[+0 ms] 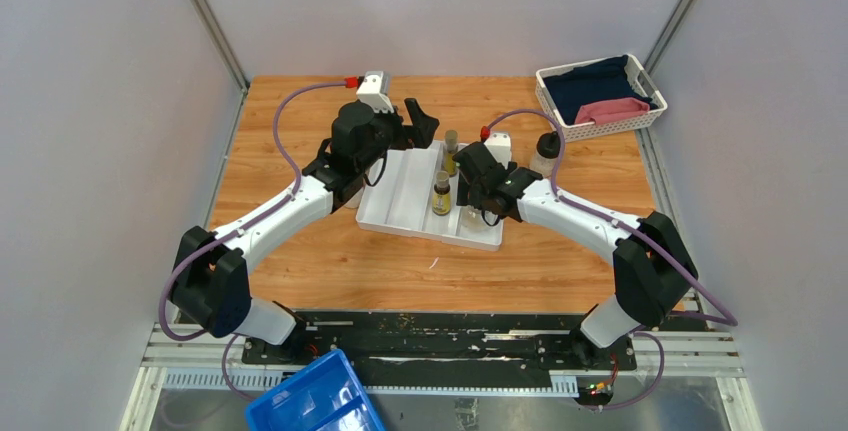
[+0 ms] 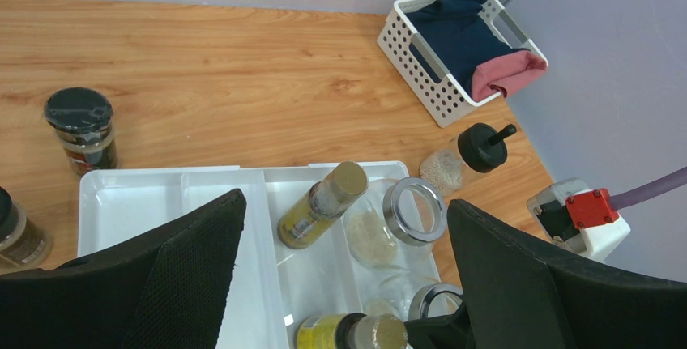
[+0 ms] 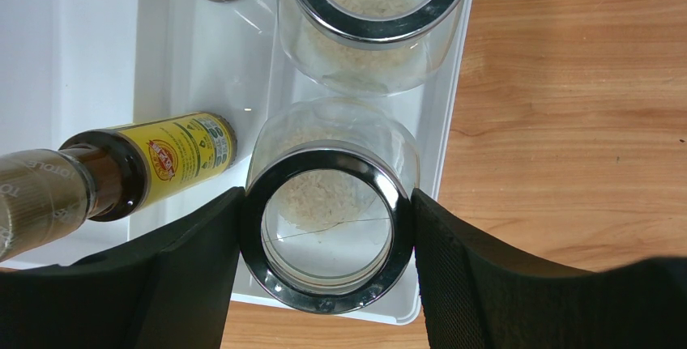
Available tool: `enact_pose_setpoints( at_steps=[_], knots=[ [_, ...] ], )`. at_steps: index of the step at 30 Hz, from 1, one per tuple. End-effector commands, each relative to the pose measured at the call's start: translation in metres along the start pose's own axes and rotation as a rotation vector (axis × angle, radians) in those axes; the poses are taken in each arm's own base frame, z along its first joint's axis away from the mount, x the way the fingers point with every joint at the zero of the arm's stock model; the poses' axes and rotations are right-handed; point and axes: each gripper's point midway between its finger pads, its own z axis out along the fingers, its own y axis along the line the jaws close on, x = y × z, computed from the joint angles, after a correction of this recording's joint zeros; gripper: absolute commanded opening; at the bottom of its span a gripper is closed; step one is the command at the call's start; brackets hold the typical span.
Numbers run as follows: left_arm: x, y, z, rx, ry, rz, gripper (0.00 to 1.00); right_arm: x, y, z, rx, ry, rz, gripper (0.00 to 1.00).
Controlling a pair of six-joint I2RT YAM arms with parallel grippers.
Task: Organize the condiment bottles
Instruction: Place the bottle in the storage box.
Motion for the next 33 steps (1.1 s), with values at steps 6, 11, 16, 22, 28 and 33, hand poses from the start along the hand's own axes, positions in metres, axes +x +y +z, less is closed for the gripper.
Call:
enact_pose_setpoints(
  at_steps=[6,11,16,22,28,33],
  knots=[
    [0.0,-0.006,-0.001,0.017,-0.004,0.001,1.0,0.004,0.001,-0.007,0.011,0.019,-0.033,0.63],
    [-0.003,-0.006,-0.002,0.015,-0.011,0.001,1.0,-0.002,0.004,-0.012,0.006,0.005,-0.043,0.67],
    [-0.003,-0.005,-0.002,0.011,-0.014,0.001,1.0,-0.011,0.007,-0.018,-0.001,-0.014,-0.048,0.73],
    [-0.003,-0.006,0.0,0.013,-0.012,0.001,1.0,-0.017,0.009,-0.019,0.001,-0.024,-0.053,0.82],
    [-0.003,-0.005,0.0,0.011,-0.011,0.002,1.0,-0.019,0.01,-0.018,0.005,-0.027,-0.051,0.83],
    [-0.002,-0.005,0.001,0.011,-0.01,0.002,1.0,-0.016,0.007,-0.019,0.013,-0.024,-0.053,0.79]
  ],
)
